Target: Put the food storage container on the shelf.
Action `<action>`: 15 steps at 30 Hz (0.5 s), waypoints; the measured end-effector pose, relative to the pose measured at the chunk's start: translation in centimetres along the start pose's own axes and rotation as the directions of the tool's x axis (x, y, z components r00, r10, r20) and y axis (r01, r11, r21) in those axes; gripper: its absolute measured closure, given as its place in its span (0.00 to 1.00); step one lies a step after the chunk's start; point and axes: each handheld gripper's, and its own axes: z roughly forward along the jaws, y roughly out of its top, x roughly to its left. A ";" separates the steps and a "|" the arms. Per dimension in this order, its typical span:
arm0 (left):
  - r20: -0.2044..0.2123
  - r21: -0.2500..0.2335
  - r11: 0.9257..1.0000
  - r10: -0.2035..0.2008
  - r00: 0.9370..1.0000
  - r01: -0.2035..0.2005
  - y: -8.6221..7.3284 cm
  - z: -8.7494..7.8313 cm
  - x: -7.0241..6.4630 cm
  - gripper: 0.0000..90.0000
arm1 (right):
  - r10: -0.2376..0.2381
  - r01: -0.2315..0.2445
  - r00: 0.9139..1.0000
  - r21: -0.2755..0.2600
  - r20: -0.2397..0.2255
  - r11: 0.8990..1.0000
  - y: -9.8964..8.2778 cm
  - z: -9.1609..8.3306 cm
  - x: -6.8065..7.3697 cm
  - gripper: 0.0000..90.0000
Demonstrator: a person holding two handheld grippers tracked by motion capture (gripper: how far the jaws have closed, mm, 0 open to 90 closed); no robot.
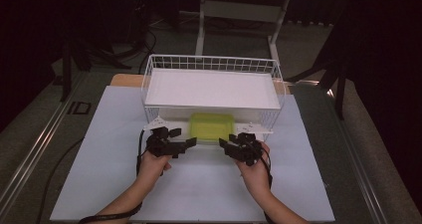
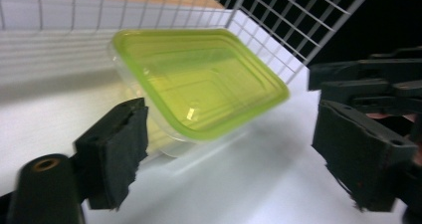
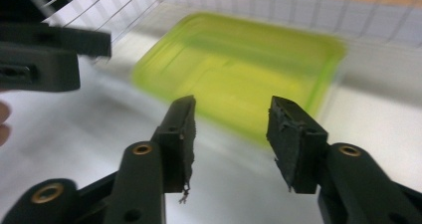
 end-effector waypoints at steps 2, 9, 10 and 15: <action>0.021 -0.010 0.999 0.046 0.999 -0.045 -0.5 -1.0 -0.7 0.16 | 0.004 -0.003 0.999 0.011 -0.033 1.000 -0.5 0.0 0.4 0.76; 0.043 -0.004 0.997 0.075 0.996 -0.075 -2.1 -2.7 -1.6 0.09 | -0.035 0.037 0.998 0.064 -0.045 0.997 -1.4 1.0 1.6 1.00; 0.041 -0.002 0.997 0.077 0.996 -0.077 -2.3 -2.8 -1.6 0.09 | -0.040 0.043 0.998 0.071 -0.047 0.997 -1.5 1.2 1.8 1.00; 0.044 -0.006 0.995 0.103 0.994 -0.102 -3.4 -2.7 -1.4 0.09 | -0.051 0.055 0.998 0.094 -0.045 0.994 -1.9 2.8 2.3 1.00</action>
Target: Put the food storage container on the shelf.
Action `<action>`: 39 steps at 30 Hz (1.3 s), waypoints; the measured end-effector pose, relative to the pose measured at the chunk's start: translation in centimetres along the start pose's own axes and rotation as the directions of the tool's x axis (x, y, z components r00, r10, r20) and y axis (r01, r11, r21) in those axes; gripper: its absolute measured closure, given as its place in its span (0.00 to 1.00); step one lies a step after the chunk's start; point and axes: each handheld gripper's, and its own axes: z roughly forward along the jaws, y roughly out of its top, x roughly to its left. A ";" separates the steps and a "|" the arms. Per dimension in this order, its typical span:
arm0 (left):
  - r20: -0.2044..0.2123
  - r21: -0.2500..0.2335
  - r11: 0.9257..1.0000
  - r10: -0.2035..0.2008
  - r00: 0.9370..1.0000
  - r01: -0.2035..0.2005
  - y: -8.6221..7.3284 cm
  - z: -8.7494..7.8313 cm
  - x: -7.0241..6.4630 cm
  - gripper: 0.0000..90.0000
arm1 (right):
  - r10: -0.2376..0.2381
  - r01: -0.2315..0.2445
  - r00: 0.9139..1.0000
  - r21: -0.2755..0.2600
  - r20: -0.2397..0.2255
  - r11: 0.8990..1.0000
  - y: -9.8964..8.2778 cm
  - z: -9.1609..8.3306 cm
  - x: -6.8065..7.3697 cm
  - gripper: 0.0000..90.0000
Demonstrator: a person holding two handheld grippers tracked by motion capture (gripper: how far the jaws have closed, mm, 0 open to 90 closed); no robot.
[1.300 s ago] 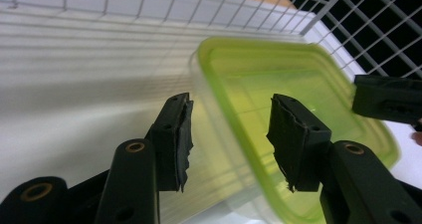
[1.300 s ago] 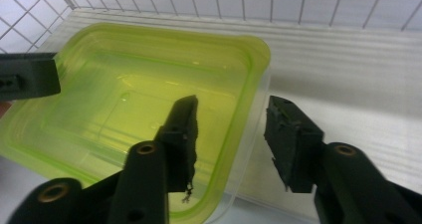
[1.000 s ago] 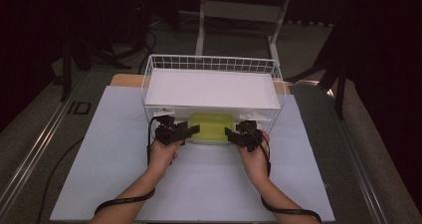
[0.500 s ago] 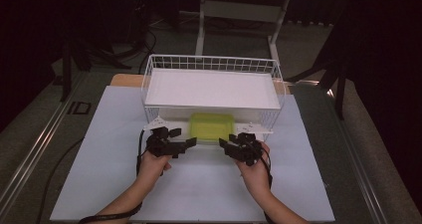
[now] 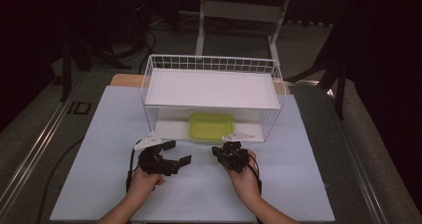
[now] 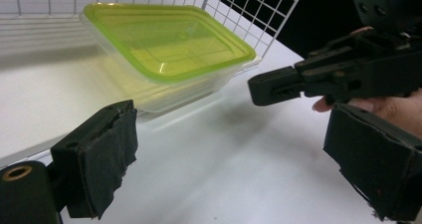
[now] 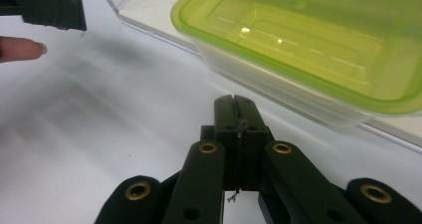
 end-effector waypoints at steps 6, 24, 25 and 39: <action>-0.006 0.019 1.000 0.012 1.000 -0.012 -0.4 0.1 -0.1 0.02 | 0.009 -0.009 1.000 0.014 0.018 1.000 0.0 1.8 0.0 1.00; -0.060 -0.035 0.999 0.021 0.998 -0.023 -0.4 -0.8 -0.1 0.02 | 0.040 -0.040 0.996 0.001 0.081 0.999 1.2 5.0 -1.1 1.00; -0.059 -0.037 0.999 0.020 0.998 -0.022 -0.5 -0.8 0.0 0.02 | 0.046 -0.046 0.996 -0.002 0.081 0.999 1.4 5.1 -1.2 1.00; -0.079 -0.021 0.999 0.040 0.996 -0.042 -1.0 -0.8 0.4 0.02 | 0.102 -0.096 0.987 -0.054 0.126 0.994 3.3 6.2 -3.7 1.00</action>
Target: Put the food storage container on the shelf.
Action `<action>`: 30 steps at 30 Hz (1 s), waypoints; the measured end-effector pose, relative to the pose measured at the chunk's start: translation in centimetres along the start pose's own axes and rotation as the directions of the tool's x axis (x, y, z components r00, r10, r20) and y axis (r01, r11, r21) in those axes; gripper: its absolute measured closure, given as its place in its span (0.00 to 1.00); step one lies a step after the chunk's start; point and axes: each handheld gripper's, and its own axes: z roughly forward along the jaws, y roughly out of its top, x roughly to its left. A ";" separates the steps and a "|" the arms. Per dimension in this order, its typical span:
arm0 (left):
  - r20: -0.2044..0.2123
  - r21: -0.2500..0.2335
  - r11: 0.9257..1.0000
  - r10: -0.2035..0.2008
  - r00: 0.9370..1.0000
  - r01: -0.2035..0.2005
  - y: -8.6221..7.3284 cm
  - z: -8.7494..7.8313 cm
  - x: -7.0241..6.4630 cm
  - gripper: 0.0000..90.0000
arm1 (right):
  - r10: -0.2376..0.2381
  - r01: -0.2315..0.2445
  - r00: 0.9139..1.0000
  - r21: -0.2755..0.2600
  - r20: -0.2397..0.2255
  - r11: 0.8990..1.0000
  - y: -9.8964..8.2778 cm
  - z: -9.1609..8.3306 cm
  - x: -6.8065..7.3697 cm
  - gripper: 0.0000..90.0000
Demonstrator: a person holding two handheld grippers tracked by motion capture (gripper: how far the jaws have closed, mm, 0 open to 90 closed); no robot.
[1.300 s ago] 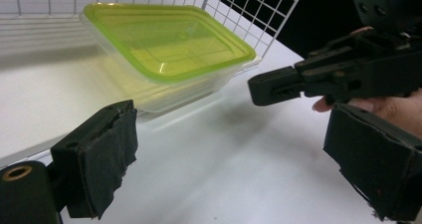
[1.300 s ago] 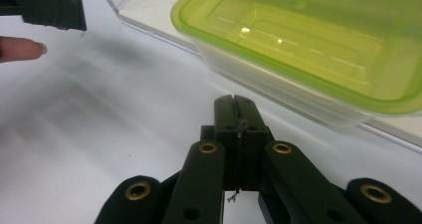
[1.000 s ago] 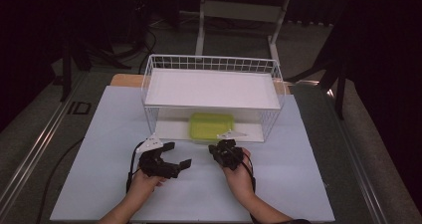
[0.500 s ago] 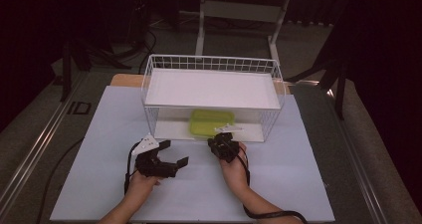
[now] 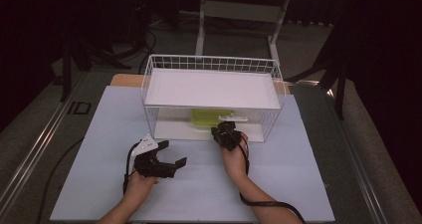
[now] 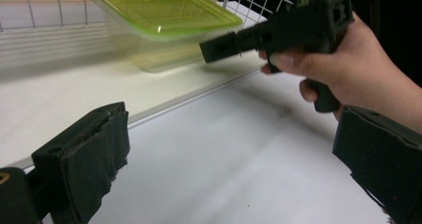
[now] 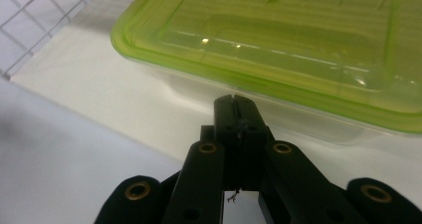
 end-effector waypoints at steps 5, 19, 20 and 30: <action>0.005 0.001 1.000 -0.003 1.000 0.003 -0.1 0.1 0.1 0.02 | 0.011 -0.011 1.000 -0.001 0.005 1.000 0.3 0.4 -0.1 1.00; 0.007 0.002 1.000 0.023 1.000 -0.023 -0.1 0.0 -0.1 0.02 | 0.037 -0.037 0.999 0.016 -0.024 0.999 0.5 1.1 0.0 0.99; 0.006 0.002 1.000 0.024 1.000 -0.024 -0.1 0.0 -0.1 0.02 | 0.021 -0.020 0.999 0.013 -0.025 1.000 0.4 1.0 0.1 0.99; 0.017 -0.006 1.000 0.017 1.000 -0.017 0.0 0.0 -0.1 0.02 | -0.003 0.003 0.998 0.002 -0.059 1.000 0.2 -0.7 0.9 0.96</action>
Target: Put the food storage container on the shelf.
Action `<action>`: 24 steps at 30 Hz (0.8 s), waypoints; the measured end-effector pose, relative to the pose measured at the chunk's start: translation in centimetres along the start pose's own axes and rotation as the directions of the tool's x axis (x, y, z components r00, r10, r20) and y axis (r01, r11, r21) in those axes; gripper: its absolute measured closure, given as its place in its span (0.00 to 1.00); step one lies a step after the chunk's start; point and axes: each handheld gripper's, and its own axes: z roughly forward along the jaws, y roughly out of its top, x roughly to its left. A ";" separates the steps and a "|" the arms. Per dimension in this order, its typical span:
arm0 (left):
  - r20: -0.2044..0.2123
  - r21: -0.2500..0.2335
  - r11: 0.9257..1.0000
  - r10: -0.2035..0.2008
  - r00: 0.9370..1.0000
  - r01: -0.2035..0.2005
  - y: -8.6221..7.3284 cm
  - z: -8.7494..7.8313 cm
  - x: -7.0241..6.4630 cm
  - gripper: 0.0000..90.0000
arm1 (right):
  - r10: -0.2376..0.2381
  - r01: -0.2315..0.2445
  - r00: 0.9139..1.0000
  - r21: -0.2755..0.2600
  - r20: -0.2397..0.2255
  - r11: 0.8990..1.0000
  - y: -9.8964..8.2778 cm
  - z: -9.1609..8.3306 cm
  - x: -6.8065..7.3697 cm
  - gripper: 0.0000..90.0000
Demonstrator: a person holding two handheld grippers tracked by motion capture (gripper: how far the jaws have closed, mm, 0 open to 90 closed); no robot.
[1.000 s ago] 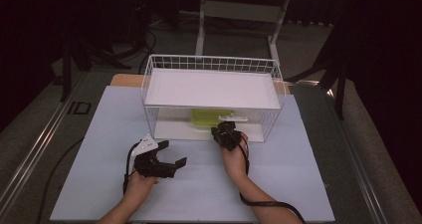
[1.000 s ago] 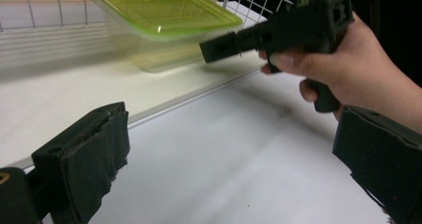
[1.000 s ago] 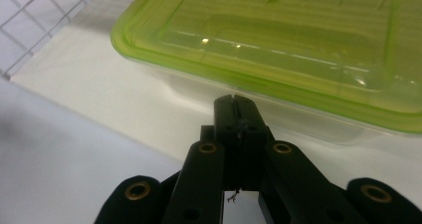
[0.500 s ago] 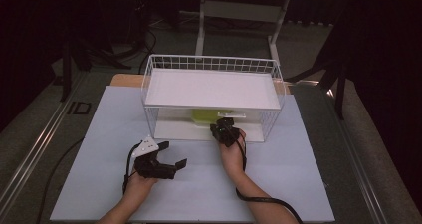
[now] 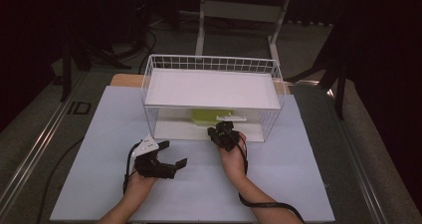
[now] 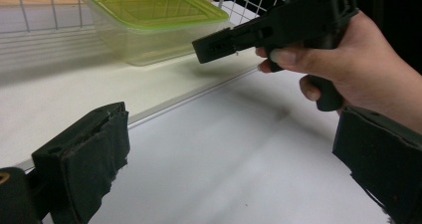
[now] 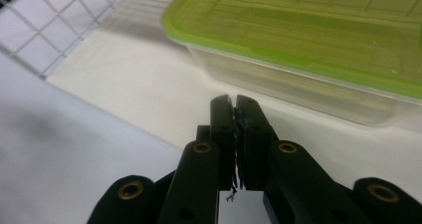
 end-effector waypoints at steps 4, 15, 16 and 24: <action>0.010 0.000 1.000 0.001 1.000 -0.001 0.1 0.1 -0.1 0.02 | -0.029 0.029 0.999 0.002 -0.029 1.000 -0.3 -1.4 0.4 0.88; 0.061 -0.006 0.999 0.043 0.997 -0.043 1.1 0.3 -1.1 0.03 | -0.045 0.041 0.985 -0.026 -0.167 0.999 -1.2 -4.5 0.6 0.27; 0.065 -0.005 0.999 0.049 0.997 -0.049 1.3 0.3 -1.2 0.02 | -0.050 0.046 0.983 -0.026 -0.176 0.999 -1.3 -4.7 0.6 0.24; 0.107 -0.011 0.997 0.072 0.992 -0.072 2.4 -0.1 -2.1 0.02 | -0.101 0.088 0.977 -0.073 -0.186 0.993 -1.9 -6.8 0.3 0.22</action>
